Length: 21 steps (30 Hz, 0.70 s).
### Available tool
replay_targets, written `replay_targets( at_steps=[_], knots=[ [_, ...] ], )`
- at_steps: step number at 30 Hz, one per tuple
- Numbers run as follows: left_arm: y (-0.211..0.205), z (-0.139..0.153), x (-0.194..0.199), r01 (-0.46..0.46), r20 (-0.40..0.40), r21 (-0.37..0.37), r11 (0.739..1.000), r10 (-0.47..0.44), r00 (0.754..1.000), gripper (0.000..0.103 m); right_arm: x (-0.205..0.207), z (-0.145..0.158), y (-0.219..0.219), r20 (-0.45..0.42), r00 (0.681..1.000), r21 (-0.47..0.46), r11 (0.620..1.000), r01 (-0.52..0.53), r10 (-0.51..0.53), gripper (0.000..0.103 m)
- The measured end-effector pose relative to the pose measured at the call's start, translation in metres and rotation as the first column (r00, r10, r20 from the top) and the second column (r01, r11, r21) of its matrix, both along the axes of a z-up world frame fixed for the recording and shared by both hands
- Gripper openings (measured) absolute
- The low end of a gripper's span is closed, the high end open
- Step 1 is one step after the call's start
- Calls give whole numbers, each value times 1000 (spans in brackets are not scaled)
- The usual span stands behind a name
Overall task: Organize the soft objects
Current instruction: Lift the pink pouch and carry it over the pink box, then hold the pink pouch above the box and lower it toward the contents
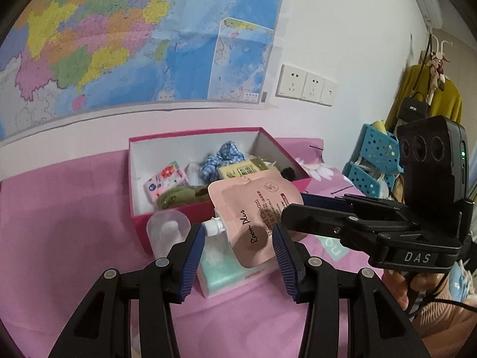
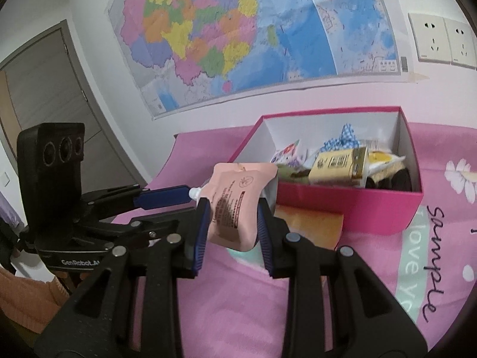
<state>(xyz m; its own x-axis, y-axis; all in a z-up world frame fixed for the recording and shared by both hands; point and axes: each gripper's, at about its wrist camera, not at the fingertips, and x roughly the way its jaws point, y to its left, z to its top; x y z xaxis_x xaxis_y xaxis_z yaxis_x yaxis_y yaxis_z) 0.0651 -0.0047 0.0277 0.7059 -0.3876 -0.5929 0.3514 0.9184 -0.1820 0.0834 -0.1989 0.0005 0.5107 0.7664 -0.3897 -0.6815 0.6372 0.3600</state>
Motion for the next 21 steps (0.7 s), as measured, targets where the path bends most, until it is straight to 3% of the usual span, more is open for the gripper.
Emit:
replay_targets(
  at_steps=[21],
  knots=[
    [-12,6,12,-4,33,33,999,3,999,47,17,5,-7,8,1000,17,999,28,-28,34]
  ],
)
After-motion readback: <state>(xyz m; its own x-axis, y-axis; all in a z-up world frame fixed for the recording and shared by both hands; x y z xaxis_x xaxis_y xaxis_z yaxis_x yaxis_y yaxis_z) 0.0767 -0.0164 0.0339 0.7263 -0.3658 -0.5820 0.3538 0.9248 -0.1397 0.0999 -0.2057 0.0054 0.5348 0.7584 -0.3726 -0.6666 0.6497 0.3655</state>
